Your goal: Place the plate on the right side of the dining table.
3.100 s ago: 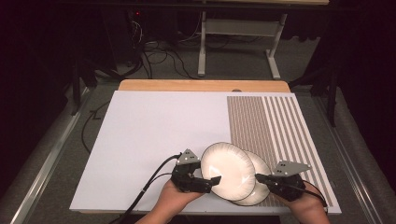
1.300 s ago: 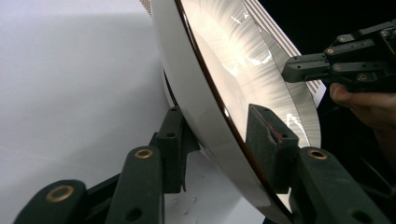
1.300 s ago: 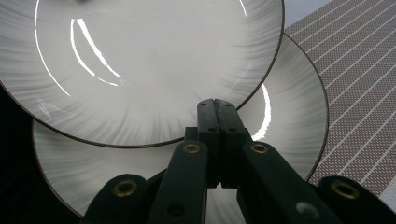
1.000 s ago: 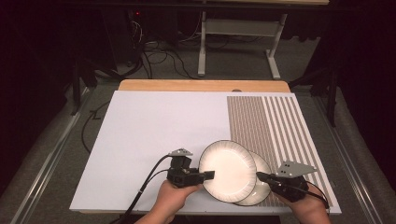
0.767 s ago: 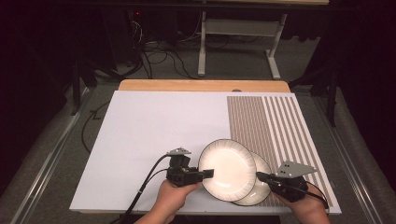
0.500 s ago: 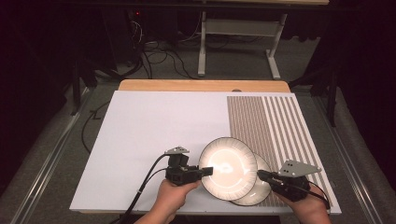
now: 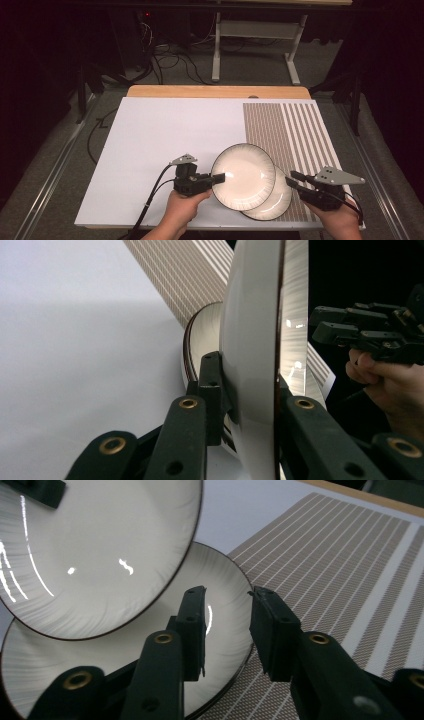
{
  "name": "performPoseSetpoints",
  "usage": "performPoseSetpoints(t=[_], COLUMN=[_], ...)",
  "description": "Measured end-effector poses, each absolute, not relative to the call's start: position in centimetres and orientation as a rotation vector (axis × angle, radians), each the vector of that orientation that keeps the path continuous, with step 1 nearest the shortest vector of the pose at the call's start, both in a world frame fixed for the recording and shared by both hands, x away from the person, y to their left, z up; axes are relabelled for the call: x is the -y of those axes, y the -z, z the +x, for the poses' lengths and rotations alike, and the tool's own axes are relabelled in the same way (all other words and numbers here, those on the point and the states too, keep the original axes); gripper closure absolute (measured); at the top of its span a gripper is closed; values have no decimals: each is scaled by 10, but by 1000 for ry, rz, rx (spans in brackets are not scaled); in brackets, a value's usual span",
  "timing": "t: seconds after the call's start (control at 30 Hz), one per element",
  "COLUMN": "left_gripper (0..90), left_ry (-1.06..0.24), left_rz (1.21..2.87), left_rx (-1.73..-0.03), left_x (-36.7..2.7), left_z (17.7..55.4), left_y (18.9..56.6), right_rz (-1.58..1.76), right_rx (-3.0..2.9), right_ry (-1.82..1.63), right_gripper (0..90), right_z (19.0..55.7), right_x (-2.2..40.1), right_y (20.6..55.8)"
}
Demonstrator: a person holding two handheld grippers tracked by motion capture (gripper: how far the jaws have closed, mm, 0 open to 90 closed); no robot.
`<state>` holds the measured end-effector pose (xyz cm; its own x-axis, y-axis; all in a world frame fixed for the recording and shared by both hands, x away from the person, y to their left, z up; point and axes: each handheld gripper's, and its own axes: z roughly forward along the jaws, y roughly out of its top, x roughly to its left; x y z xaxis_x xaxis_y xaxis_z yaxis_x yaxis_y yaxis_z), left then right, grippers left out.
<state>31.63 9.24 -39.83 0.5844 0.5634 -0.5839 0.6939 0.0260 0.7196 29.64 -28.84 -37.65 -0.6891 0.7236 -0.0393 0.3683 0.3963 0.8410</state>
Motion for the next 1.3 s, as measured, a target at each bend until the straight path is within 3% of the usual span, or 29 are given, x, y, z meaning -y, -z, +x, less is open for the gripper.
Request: performPoseSetpoints(t=[0.67, 0.97, 1.3], left_gripper=[798, 794, 789], left_ry=[-160, -212, -276], left_rz=[1612, 1635, 1690], left_rx=[-885, -826, -767], left_x=[-120, -120, -116], left_z=[310, 306, 303], left_y=[389, 388, 382], right_rz=[1071, 1086, 1082], right_rx=[-2018, -1932, -1926], right_ry=[-1292, -1277, -1279], right_gripper=[320, 3, 3], right_z=[293, 290, 289], right_x=[327, 327, 326], right_y=[361, 360, 363])
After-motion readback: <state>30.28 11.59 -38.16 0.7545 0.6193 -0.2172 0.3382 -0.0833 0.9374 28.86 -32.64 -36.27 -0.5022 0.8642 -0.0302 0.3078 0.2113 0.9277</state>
